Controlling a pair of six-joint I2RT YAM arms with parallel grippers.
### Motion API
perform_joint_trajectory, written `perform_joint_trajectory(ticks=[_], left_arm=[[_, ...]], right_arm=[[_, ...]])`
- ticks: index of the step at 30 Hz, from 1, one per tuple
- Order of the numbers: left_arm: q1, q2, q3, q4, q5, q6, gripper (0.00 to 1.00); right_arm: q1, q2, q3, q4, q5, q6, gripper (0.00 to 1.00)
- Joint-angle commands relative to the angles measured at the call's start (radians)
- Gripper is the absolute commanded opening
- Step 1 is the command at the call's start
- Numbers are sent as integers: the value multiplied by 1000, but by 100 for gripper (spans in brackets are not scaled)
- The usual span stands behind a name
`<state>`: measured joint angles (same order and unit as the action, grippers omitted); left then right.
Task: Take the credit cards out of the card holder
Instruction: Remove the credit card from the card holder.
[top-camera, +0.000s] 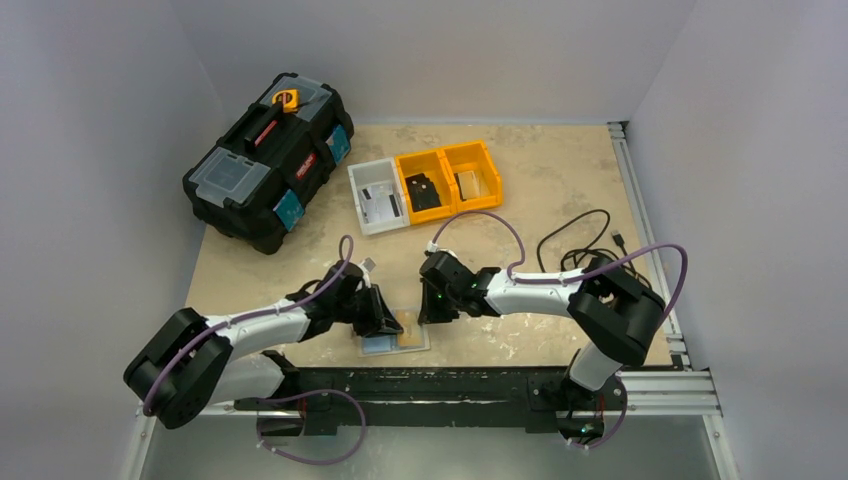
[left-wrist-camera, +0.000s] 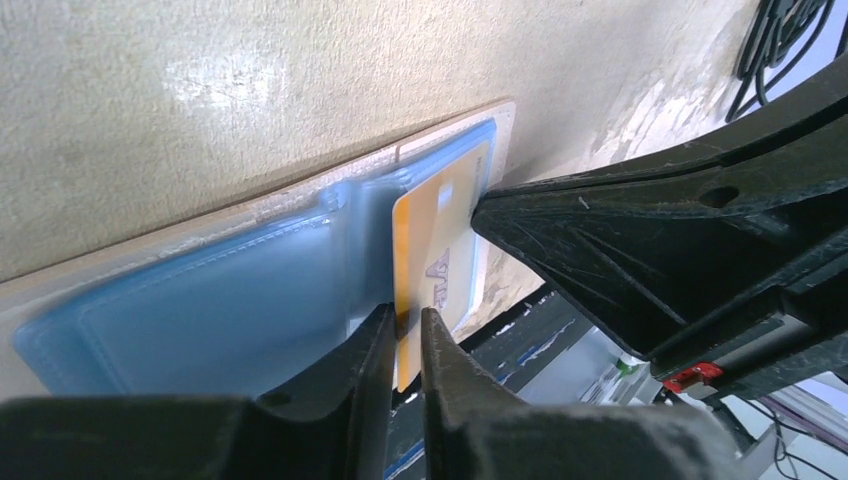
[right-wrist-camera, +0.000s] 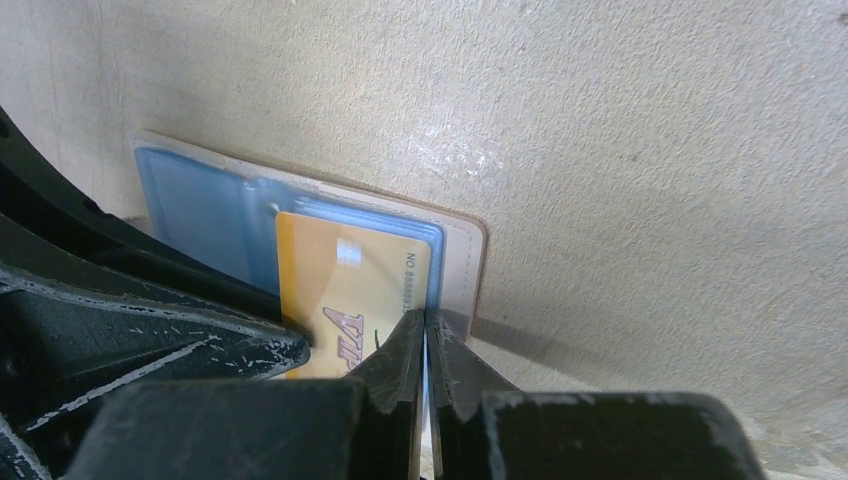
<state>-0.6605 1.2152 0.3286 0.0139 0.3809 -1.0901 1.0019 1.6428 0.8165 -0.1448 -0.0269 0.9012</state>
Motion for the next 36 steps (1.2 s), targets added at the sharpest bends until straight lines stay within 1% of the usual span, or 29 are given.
perform_joint_trajectory(ticks=[1,3,4,11,15,19,36], left_arm=[[16,-32,-13,30,27,-9,10],[20,-37,-18,29,29,-7,1],[22,-38,-20,32,34,-4,0],[30,-46,-25,16,35,6,0],[42,-59,-22,-12,24,27,0],[62,-66,-20,-80,17,53,0],[114,-113,-7,-193,-11,121,0]], right_arm=[[7,90,-52,-28,33,-1,0],[6,92,-53,-27,34,-1,0],[6,93,-53,-27,34,-1,0],[0,96,-57,-25,34,0,0],[-5,98,-64,-21,31,-1,0],[-8,97,-66,-21,32,-1,0],[-27,97,-69,-25,34,-10,0]])
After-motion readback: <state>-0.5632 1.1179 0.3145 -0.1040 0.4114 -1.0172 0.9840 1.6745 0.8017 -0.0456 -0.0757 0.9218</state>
